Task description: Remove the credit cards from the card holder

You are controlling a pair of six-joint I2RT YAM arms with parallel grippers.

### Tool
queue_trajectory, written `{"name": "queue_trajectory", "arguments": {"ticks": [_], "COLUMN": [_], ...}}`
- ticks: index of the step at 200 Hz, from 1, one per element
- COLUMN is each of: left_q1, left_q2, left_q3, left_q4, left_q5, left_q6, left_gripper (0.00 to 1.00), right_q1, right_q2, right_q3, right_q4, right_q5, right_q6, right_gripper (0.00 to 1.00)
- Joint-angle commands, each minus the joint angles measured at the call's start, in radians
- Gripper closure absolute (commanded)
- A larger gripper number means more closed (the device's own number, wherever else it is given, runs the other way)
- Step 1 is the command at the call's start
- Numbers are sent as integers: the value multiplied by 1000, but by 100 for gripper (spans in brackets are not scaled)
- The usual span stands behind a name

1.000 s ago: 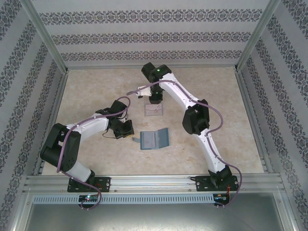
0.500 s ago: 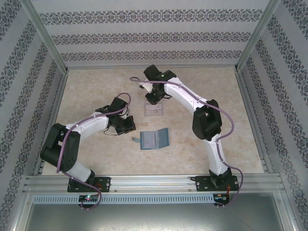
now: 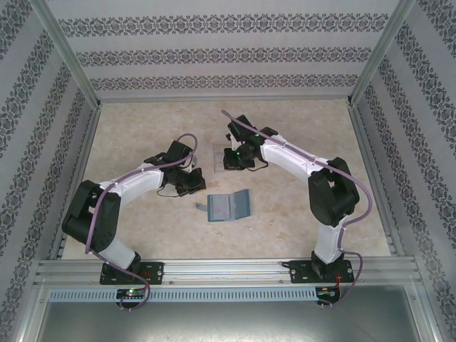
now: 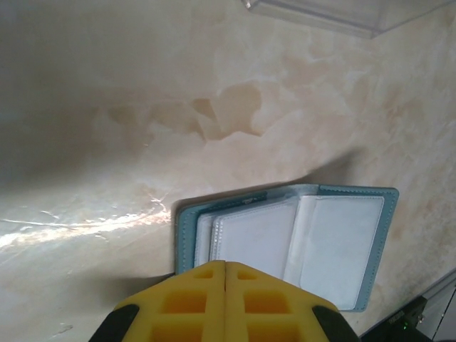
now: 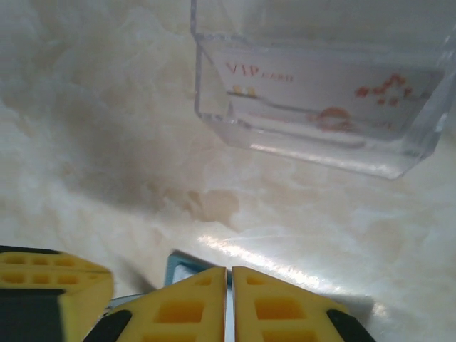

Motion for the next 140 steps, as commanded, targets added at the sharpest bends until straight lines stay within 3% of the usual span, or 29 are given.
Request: {"name": "queue_trajectory", "arguments": {"ticks": [1,67,140], "left_q1": [-29,-80,-90], "left_q2": [27,74,94], "left_q3": [32,31,-8], "left_q4": [27,31,-12], "left_q5": [24,18,-14], "left_q6": [-5,-18,11], "left_gripper": [100,100,100], "right_q1": [24,55,99], "right_q2": [-71,-180,-202], "right_q3": [-75,-281,-382], "right_q4": [87,179,221], "right_q5": [-54,-58,-73], "right_q6": [108,182,241], "right_gripper": [88,85,83]}}
